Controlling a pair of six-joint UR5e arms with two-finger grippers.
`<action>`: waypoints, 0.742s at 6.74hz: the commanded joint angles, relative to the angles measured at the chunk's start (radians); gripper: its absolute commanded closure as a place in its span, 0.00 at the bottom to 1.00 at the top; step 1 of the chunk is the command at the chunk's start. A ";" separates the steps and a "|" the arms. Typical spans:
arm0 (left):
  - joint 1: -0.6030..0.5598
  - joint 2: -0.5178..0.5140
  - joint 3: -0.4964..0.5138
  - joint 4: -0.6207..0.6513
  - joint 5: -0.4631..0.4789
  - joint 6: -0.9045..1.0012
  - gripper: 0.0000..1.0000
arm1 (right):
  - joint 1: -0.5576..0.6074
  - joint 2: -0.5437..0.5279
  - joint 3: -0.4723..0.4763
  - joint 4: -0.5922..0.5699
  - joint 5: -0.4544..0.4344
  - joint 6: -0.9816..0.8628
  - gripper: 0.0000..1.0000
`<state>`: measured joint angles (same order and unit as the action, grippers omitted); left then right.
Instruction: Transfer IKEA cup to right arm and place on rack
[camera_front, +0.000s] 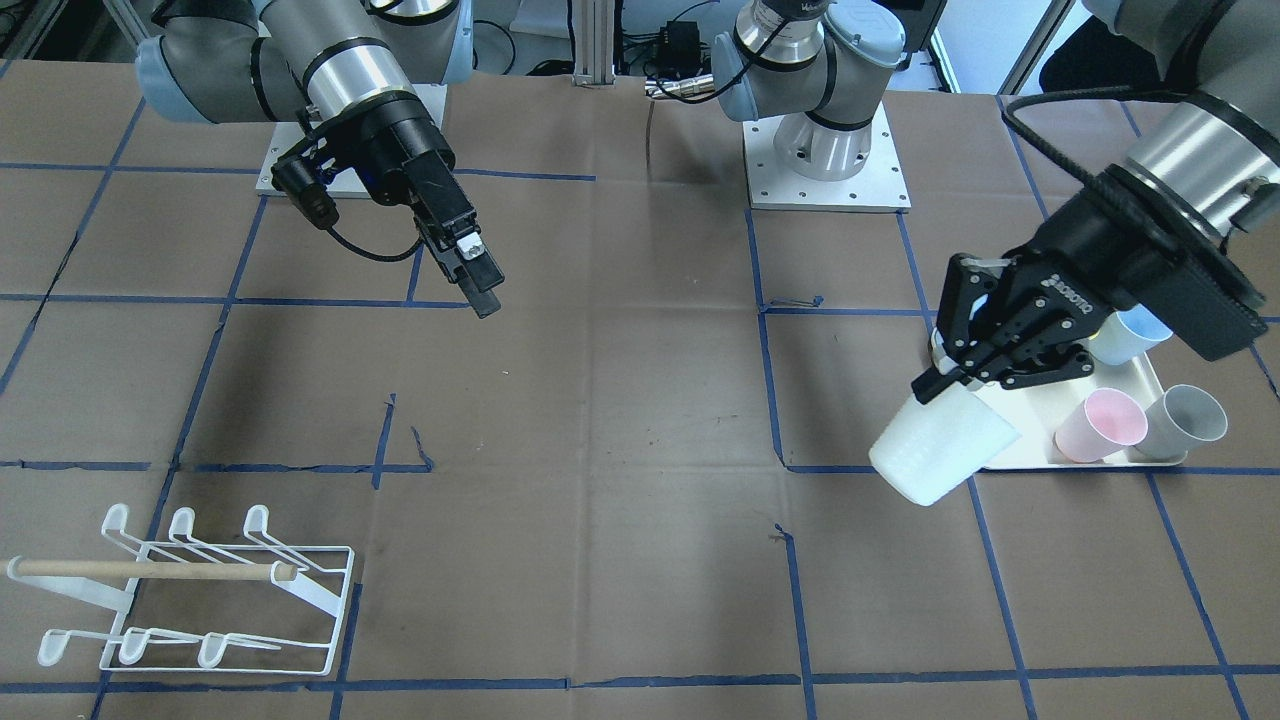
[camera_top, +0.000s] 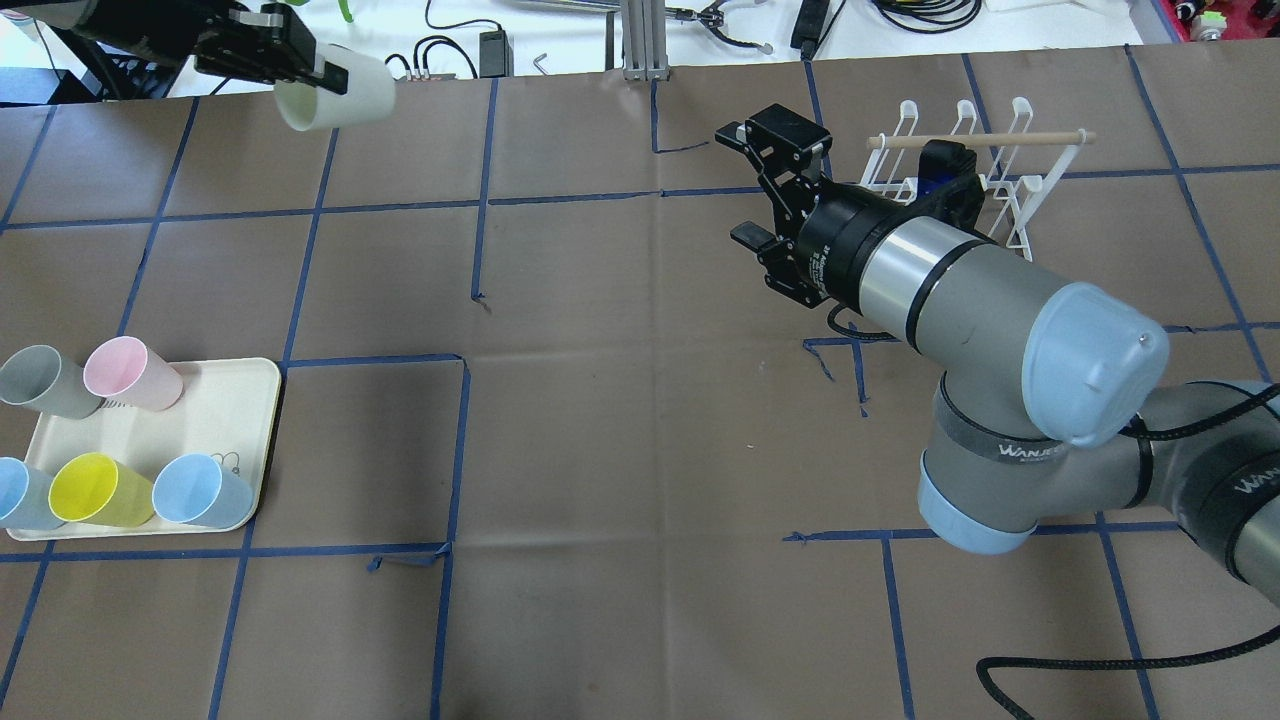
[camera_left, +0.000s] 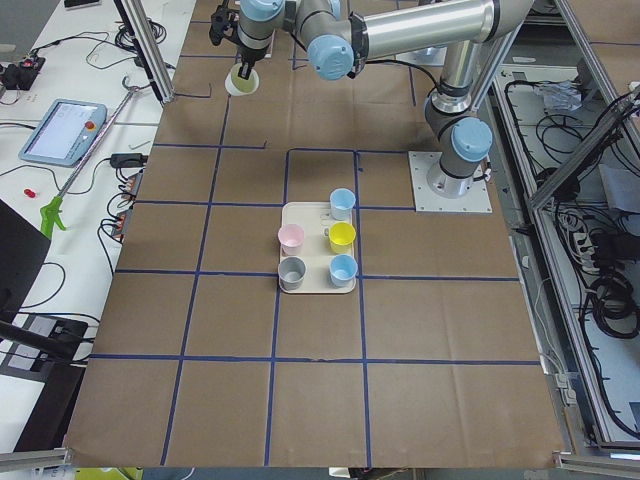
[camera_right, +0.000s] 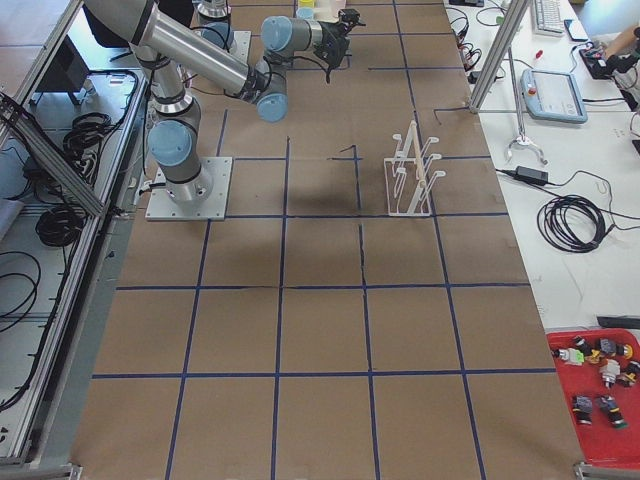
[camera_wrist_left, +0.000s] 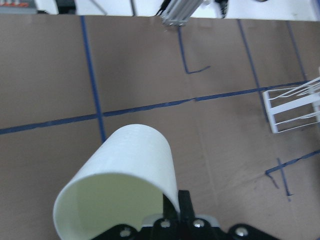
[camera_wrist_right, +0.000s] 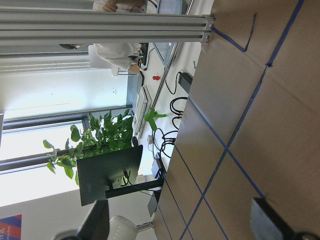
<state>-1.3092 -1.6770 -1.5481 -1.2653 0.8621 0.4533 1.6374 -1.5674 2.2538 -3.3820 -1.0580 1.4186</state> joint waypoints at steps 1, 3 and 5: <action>-0.037 0.077 -0.236 0.343 -0.238 -0.001 1.00 | 0.025 0.007 0.000 0.041 -0.004 0.002 0.00; -0.047 0.126 -0.495 0.725 -0.366 -0.005 1.00 | 0.044 0.007 -0.006 0.056 -0.007 0.124 0.00; -0.109 0.125 -0.660 1.066 -0.388 -0.116 1.00 | 0.044 0.009 -0.029 0.061 -0.005 0.128 0.00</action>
<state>-1.3817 -1.5517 -2.1215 -0.3922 0.4884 0.4095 1.6799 -1.5599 2.2393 -3.3253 -1.0634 1.5340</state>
